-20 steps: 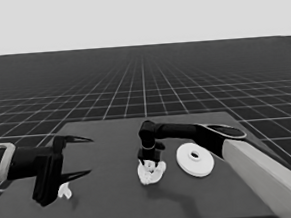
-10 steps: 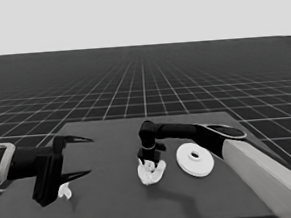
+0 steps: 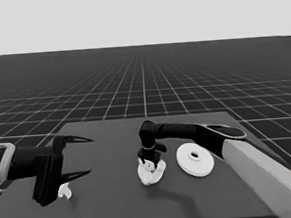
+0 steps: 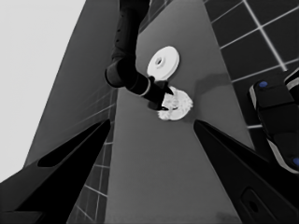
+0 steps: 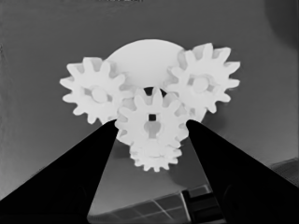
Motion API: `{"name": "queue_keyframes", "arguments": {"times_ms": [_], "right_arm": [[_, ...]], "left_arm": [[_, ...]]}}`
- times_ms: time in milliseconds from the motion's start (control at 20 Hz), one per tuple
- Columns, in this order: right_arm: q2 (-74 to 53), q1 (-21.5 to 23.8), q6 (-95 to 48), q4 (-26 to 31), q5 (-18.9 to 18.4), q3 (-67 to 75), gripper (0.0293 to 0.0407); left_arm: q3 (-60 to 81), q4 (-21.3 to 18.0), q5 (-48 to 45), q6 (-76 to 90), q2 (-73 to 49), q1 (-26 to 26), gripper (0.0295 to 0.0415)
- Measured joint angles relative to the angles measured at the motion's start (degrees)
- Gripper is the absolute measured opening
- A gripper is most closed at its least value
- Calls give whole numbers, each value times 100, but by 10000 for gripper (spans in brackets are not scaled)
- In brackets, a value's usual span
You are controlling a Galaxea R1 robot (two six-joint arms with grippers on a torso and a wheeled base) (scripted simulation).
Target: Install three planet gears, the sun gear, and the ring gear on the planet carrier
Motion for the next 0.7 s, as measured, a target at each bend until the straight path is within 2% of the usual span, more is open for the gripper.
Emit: {"name": "queue_keyframes", "arguments": {"times_ms": [700], "right_arm": [[0,0,840,0,0,0,309]], "left_arm": [[0,0,0,0,0,0,385]]}}
